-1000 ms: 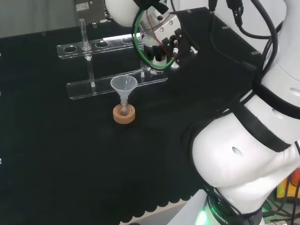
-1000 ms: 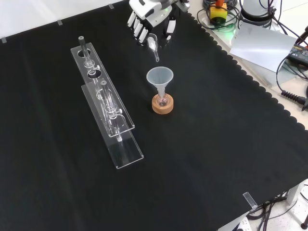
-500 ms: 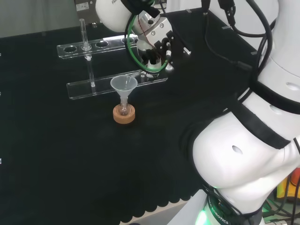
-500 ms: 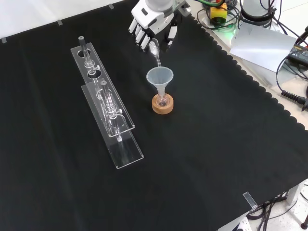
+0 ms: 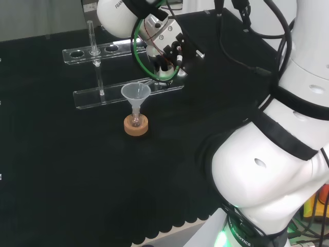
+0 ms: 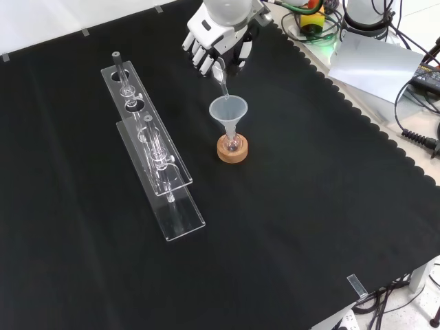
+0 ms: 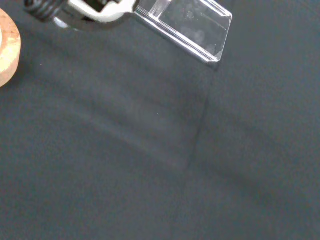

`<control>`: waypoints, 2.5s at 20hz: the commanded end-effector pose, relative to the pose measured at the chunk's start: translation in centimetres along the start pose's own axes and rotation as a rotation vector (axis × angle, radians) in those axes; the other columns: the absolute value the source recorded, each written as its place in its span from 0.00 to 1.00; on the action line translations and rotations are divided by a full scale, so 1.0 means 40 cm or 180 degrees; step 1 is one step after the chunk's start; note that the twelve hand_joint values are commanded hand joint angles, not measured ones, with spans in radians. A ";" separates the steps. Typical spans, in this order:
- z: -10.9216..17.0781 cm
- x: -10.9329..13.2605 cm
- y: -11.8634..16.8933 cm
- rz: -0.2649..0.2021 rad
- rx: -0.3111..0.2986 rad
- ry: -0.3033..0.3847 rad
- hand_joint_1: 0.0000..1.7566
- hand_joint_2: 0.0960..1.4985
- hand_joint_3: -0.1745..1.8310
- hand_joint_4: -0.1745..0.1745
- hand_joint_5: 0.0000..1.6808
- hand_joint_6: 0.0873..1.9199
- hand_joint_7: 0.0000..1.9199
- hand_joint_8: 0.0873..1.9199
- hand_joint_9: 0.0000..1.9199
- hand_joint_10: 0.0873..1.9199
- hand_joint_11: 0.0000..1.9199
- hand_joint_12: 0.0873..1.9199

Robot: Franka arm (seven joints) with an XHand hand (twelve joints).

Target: Pour all the NaCl from the weighing funnel into the round-bottom flask.

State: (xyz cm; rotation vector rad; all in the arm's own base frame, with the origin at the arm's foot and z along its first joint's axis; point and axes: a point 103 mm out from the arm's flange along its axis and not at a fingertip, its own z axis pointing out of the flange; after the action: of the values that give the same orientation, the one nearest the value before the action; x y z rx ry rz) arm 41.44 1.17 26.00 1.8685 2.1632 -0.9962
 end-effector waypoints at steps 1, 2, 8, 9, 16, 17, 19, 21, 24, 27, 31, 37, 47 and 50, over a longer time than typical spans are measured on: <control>-0.011 0.004 0.006 -0.0023 0.0063 -0.0090 0.61 0.49 0.41 0.82 0.61 0.55 0.40 0.34 0.54 0.19 0.39 0.55; -0.013 0.005 0.006 -0.0033 0.0064 -0.0100 0.61 0.49 0.41 0.82 0.61 0.55 0.40 0.34 0.54 0.19 0.39 0.55; -0.028 0.011 0.011 -0.0084 0.0111 -0.0215 0.61 0.49 0.41 0.83 0.61 0.55 0.40 0.33 0.54 0.19 0.39 0.55; -0.031 0.012 0.011 -0.0082 0.0124 -0.0225 0.61 0.49 0.41 0.83 0.61 0.55 0.40 0.33 0.54 0.18 0.39 0.55; -0.040 0.016 0.008 -0.0007 0.0247 -0.0397 0.60 0.49 0.41 0.84 0.61 0.55 0.39 0.33 0.54 0.18 0.39 0.55; -0.040 0.017 0.007 -0.0014 0.0243 -0.0418 0.60 0.49 0.41 0.84 0.61 0.55 0.39 0.33 0.54 0.18 0.39 0.55; -0.041 0.019 0.006 -0.0010 0.0263 -0.0478 0.60 0.49 0.41 0.84 0.61 0.55 0.39 0.33 0.54 0.18 0.39 0.55; -0.042 0.019 0.006 0.0002 0.0286 -0.0510 0.60 0.49 0.41 0.85 0.61 0.55 0.39 0.33 0.54 0.18 0.39 0.55; -0.051 0.020 0.005 0.0016 0.0308 -0.0571 0.60 0.49 0.41 0.85 0.61 0.55 0.39 0.33 0.54 0.18 0.39 0.55; -0.056 0.023 0.005 0.0043 0.0315 -0.0643 0.60 0.49 0.41 0.86 0.61 0.55 0.38 0.33 0.54 0.18 0.39 0.55; -0.065 0.034 0.005 0.0038 0.0322 -0.0687 0.60 0.49 0.41 0.87 0.61 0.55 0.38 0.33 0.53 0.18 0.39 0.55; -0.077 0.041 0.006 0.0012 0.0319 -0.0694 0.60 0.49 0.41 0.88 0.61 0.55 0.37 0.33 0.53 0.17 0.39 0.55; -0.092 0.053 0.007 0.0031 0.0341 -0.0841 0.60 0.49 0.41 0.89 0.61 0.55 0.37 0.33 0.53 0.17 0.39 0.55; -0.098 0.054 0.007 0.0004 0.0327 -0.0819 0.60 0.49 0.41 0.89 0.61 0.55 0.37 0.33 0.53 0.17 0.39 0.55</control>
State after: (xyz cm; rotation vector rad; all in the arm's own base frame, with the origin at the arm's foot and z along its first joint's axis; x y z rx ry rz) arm 42.40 4.91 27.72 1.6748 1.9832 -1.2984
